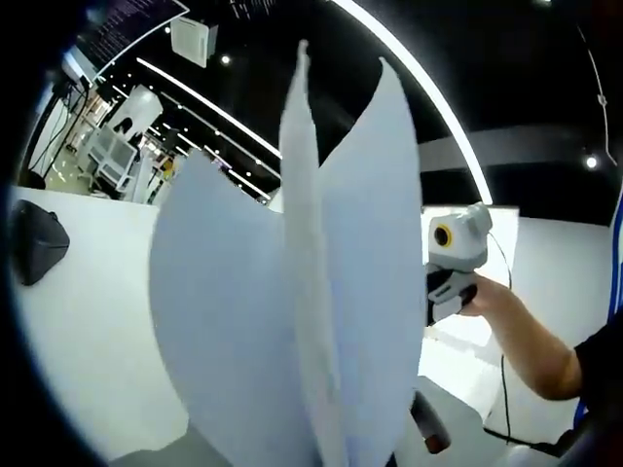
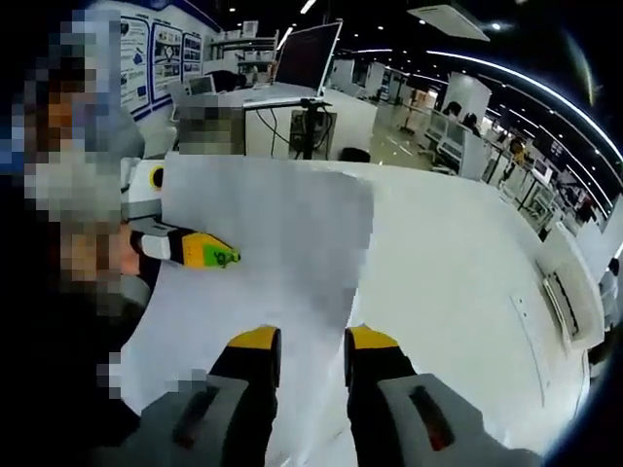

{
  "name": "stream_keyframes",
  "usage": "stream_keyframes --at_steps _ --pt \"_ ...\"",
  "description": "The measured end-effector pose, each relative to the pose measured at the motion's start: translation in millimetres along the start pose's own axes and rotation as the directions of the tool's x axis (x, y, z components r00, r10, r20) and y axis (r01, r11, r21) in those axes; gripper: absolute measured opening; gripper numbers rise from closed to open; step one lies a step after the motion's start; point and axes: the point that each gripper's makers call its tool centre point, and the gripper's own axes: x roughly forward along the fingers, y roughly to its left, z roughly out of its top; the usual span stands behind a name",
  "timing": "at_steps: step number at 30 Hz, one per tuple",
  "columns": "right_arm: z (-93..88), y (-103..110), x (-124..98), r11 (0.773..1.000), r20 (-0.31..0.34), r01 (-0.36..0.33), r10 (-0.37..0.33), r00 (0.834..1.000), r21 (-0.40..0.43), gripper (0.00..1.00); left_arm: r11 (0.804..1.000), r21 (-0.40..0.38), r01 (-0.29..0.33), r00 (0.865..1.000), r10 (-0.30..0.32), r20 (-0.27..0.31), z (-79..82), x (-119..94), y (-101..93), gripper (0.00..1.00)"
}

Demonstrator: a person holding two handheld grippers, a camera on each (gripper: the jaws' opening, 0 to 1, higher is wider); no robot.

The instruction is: Organize the stack of printing papers by aligning and flattening the scattered papers on the table

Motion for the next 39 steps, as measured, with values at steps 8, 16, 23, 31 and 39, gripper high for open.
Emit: stream_keyframes --at_steps 8,16,23,31,39 --pt "-0.7 -1.4 -1.9 1.000 0.033 0.018 -0.017 0.999 -0.012 0.44 1.000 -0.001 -0.003 1.000 0.003 0.001 0.0 0.0 0.7 0.06" --pt "5.4 -22.8 -7.3 0.994 0.125 0.104 -0.108 0.986 0.038 0.75 1.000 -0.005 -0.005 1.000 0.005 0.003 0.7 -0.6 1.6 0.06" --pt "8.3 -33.8 -15.9 0.984 0.199 0.136 -0.156 0.968 0.111 0.90 1.000 -0.007 -0.005 1.000 0.005 0.003 1.0 -1.1 1.4 0.06" --pt "3.6 -36.2 -26.2 0.975 0.264 0.099 -0.150 0.953 0.197 0.90 1.000 -0.003 -0.006 1.000 0.006 0.002 0.6 -1.0 0.9 0.06" --pt "1.2 -32.0 -44.3 0.967 0.326 0.073 -0.153 0.933 0.243 0.90 1.000 -0.001 -0.007 1.000 0.007 0.002 0.3 -0.8 0.7 0.06"
